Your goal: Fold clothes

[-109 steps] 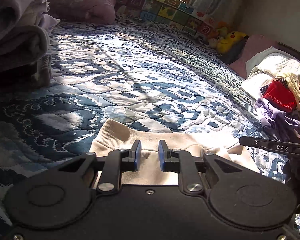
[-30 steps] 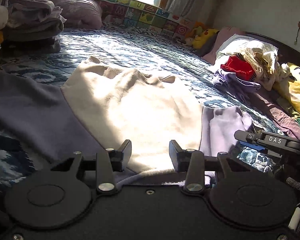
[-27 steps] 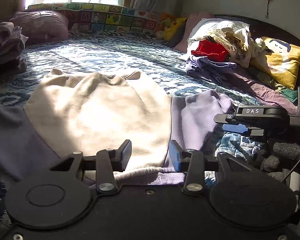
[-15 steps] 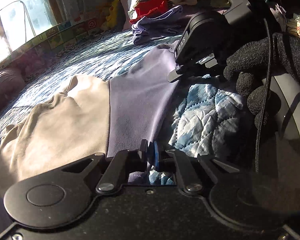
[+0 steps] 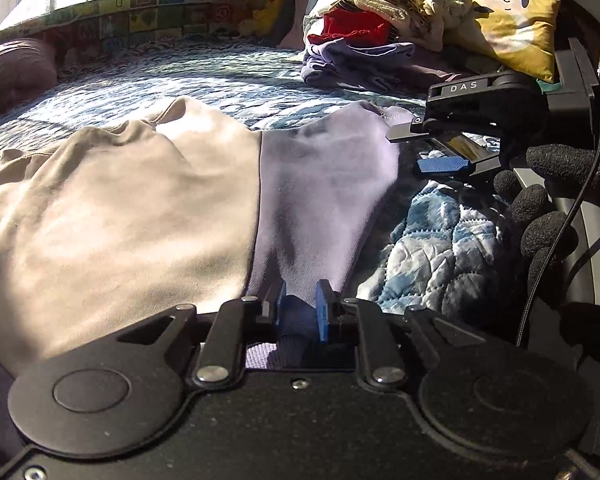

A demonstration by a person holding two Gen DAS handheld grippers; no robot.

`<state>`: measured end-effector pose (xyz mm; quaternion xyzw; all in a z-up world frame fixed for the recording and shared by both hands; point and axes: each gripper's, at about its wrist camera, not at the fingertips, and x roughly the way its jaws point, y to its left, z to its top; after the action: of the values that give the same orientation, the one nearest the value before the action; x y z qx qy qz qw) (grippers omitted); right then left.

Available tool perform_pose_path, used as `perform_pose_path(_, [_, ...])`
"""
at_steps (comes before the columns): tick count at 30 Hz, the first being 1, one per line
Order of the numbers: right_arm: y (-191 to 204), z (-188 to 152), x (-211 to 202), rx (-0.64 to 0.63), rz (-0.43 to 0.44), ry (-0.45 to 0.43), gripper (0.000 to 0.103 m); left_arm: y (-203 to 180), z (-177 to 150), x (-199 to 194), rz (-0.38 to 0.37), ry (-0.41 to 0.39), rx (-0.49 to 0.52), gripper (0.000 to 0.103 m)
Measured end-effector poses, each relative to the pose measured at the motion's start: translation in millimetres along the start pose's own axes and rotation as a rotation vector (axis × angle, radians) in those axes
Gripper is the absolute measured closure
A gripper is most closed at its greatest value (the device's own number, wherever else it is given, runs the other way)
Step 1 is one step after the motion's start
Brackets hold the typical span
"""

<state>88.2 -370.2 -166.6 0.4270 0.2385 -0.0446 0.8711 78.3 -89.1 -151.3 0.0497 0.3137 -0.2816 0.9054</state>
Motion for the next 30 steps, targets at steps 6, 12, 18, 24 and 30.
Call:
perform_pose_path(6, [-18.2, 16.9, 22.4, 0.169, 0.011, -0.054, 0.057, -0.1, -0.4, -3.2, -0.02, -0.001, -0.039, 0.089])
perform_pose_path(12, [-24.1, 27.4, 46.5, 0.142, -0.081, -0.08, 0.101, 3.4, -2.9, -4.3, -0.037, -0.004, -0.05, 0.089])
perform_pose_path(18, [-29.4, 33.9, 47.5, 0.151, -0.05, -0.096, 0.095, 5.6, -2.9, -4.1, -0.044, -0.004, -0.058, 0.089])
perform_pose_path(24, [-31.4, 39.7, 43.6, 0.115, -0.039, -0.114, 0.097, 7.0, -3.0, -2.9, -0.051, -0.003, -0.067, 0.088])
perform_pose_path(30, [-37.2, 18.9, 8.6, 0.135, -0.011, -0.088, 0.082, 8.7, -1.7, -1.8, -0.058, 0.002, -0.08, 0.088])
